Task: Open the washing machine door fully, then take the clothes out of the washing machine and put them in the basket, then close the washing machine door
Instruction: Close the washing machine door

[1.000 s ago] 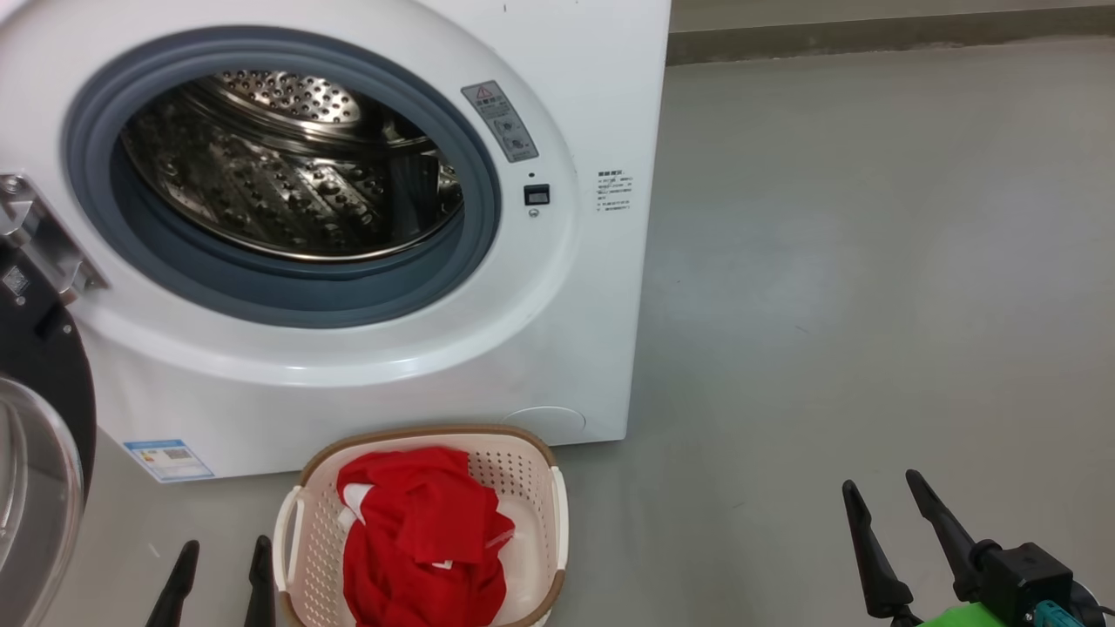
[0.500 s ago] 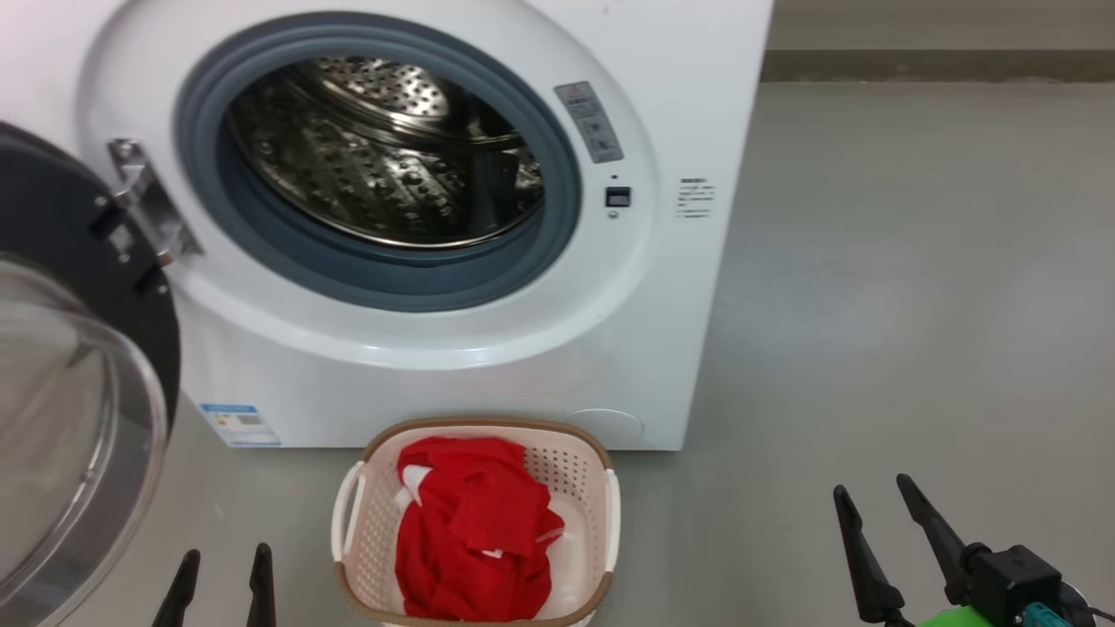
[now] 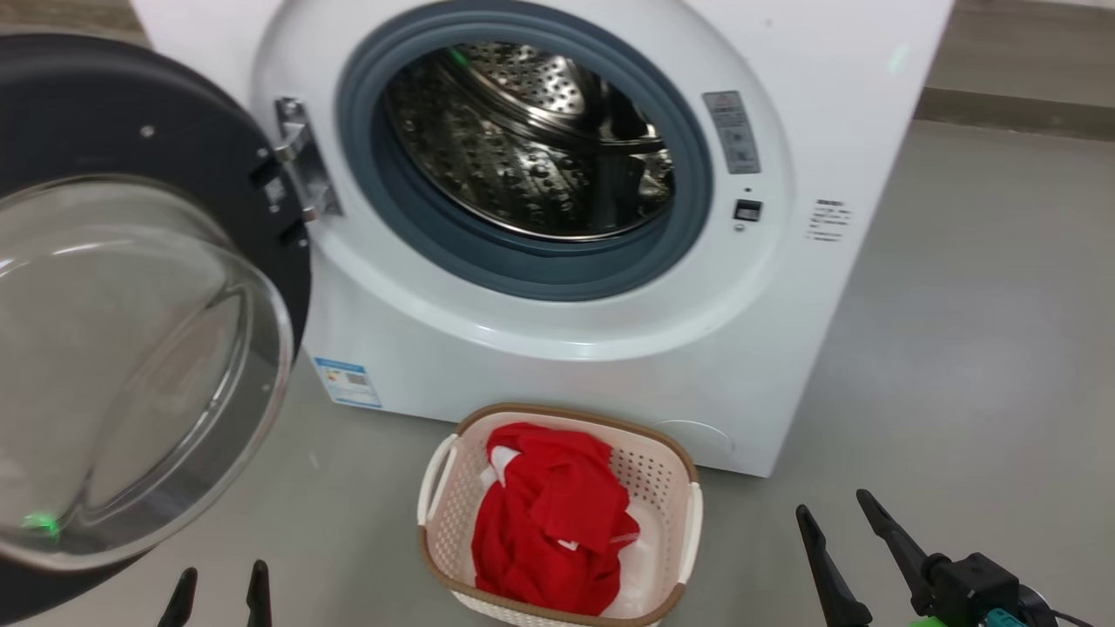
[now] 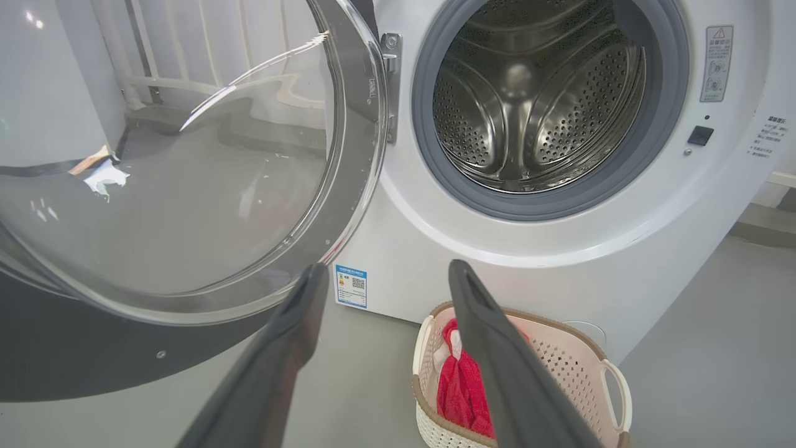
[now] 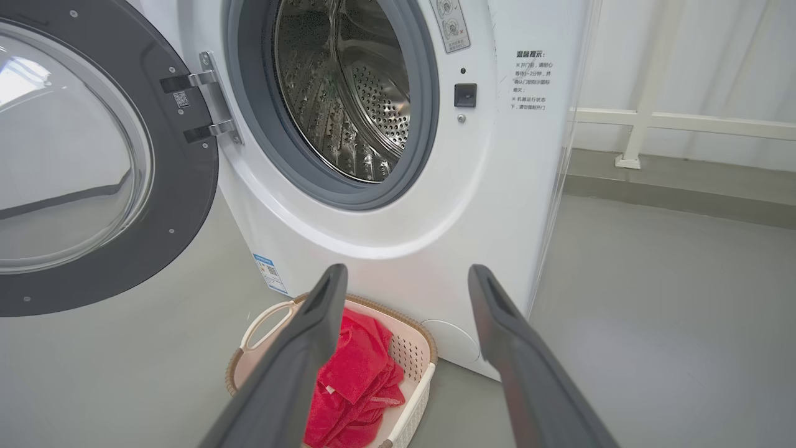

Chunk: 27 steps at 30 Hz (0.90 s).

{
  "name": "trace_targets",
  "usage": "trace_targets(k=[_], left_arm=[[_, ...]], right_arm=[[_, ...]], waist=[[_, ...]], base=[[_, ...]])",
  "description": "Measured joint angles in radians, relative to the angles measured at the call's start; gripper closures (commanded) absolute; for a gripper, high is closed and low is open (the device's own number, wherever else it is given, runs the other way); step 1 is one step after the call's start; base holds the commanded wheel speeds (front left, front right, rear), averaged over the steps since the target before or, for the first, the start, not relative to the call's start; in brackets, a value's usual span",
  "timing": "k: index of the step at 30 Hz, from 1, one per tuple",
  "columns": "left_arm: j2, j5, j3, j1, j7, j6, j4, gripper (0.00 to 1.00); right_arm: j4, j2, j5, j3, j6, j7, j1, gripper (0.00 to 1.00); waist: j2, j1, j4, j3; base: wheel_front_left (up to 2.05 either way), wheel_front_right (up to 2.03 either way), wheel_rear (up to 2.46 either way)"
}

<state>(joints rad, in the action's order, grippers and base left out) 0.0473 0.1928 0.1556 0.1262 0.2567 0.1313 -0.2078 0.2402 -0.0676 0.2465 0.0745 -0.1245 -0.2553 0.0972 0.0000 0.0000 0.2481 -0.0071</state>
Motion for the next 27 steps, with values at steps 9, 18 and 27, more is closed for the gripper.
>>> trace_targets(k=[9, 18, 27], left_arm=[[-0.002, 0.021, 0.001, 0.0, 0.0, -0.018, -0.002, 0.0], [-0.002, 0.063, -0.026, 0.0, 0.0, -0.05, 0.0, 0.0], [-0.002, 0.091, -0.032, 0.022, 0.0, -0.08, 0.024, 0.0]], right_arm=[[0.021, -0.01, 0.007, 0.042, 0.0, 0.0, -0.036, 0.0], [0.034, -0.026, 0.009, 0.072, 0.0, 0.0, -0.067, 0.0], [0.054, -0.03, 0.011, 0.113, 0.0, 0.0, -0.101, 0.0]], waist=[[0.0, 0.0, 0.116, -0.003], [0.0, 0.0, 0.204, 0.005], [0.0, 0.0, 0.263, 0.01]], base=[[0.0, 0.0, 0.0], [0.0, 0.0, 0.0], [0.0, 0.0, 0.0]])
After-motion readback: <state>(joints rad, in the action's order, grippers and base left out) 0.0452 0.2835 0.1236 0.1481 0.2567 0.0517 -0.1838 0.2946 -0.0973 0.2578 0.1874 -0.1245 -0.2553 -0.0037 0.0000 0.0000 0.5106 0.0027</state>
